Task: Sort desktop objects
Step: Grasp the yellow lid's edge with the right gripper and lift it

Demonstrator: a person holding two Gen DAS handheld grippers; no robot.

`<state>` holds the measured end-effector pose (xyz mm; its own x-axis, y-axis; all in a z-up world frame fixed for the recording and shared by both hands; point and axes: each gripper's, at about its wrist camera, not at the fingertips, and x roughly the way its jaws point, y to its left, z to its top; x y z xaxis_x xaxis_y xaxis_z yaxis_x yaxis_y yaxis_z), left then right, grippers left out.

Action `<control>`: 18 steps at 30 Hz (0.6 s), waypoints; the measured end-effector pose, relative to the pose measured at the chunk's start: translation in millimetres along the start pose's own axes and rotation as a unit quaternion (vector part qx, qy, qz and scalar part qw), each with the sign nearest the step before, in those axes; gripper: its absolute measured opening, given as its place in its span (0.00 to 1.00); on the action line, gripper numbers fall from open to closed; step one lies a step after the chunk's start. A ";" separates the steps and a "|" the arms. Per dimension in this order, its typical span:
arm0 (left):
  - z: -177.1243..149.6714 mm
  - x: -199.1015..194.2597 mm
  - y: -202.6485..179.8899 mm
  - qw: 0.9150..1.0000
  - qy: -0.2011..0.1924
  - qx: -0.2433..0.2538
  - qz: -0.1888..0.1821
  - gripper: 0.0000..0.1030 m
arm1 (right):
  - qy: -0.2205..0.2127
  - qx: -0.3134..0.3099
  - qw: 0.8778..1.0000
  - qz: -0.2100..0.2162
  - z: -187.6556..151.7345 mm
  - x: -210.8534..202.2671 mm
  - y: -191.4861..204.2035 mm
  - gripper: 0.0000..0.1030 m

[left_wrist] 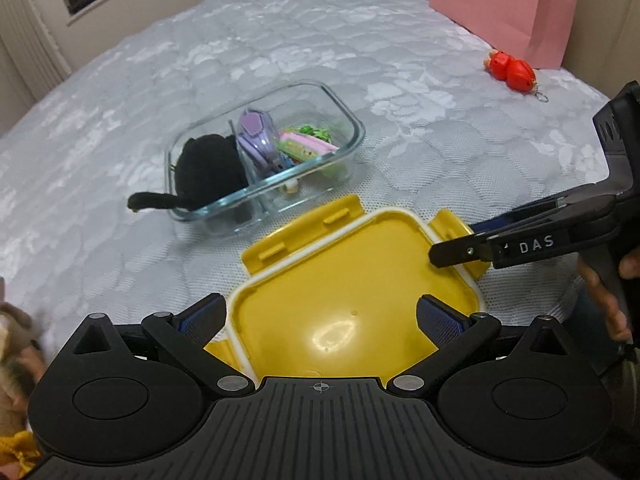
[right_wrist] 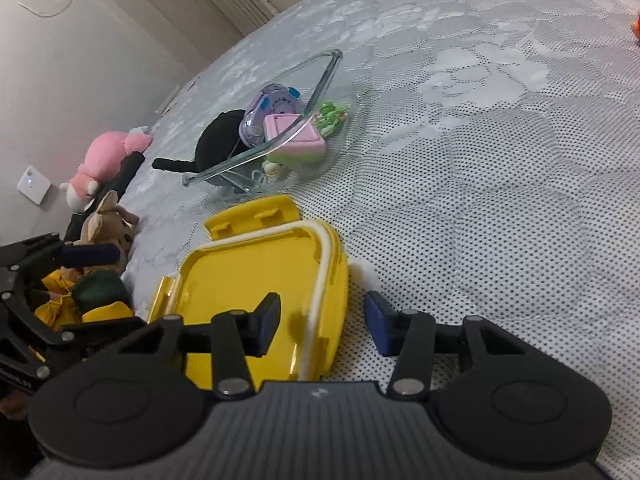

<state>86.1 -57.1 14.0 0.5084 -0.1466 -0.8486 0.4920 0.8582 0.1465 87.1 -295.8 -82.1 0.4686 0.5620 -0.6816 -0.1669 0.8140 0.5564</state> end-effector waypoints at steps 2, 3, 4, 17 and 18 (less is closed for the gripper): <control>-0.7 -1.2 -1.7 1.000 -0.002 0.008 0.009 1.00 | 0.000 0.020 1.000 0.010 -2.1 3.0 -5.3 0.17; -1.3 -1.6 -2.5 1.000 -0.002 0.010 0.013 1.00 | -0.001 0.033 0.999 0.020 -2.6 3.2 -9.3 0.16; -2.0 -1.9 -3.3 1.000 -0.001 0.012 0.017 1.00 | 0.001 0.047 0.998 0.031 -1.8 2.4 -13.6 0.15; -2.7 -45.5 -36.3 0.997 -0.045 0.050 0.027 1.00 | -0.061 0.089 0.990 0.093 43.7 -84.2 4.2 0.14; -2.7 -49.8 -35.9 0.997 -0.049 0.046 0.025 1.00 | -0.066 0.084 0.990 0.091 48.3 -90.0 10.4 0.14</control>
<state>41.3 -79.3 49.6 0.5985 -0.1569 -0.7856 0.5253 0.8172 0.2370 85.1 -345.0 8.0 0.5548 0.6636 -0.5017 -0.1178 0.6597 0.7423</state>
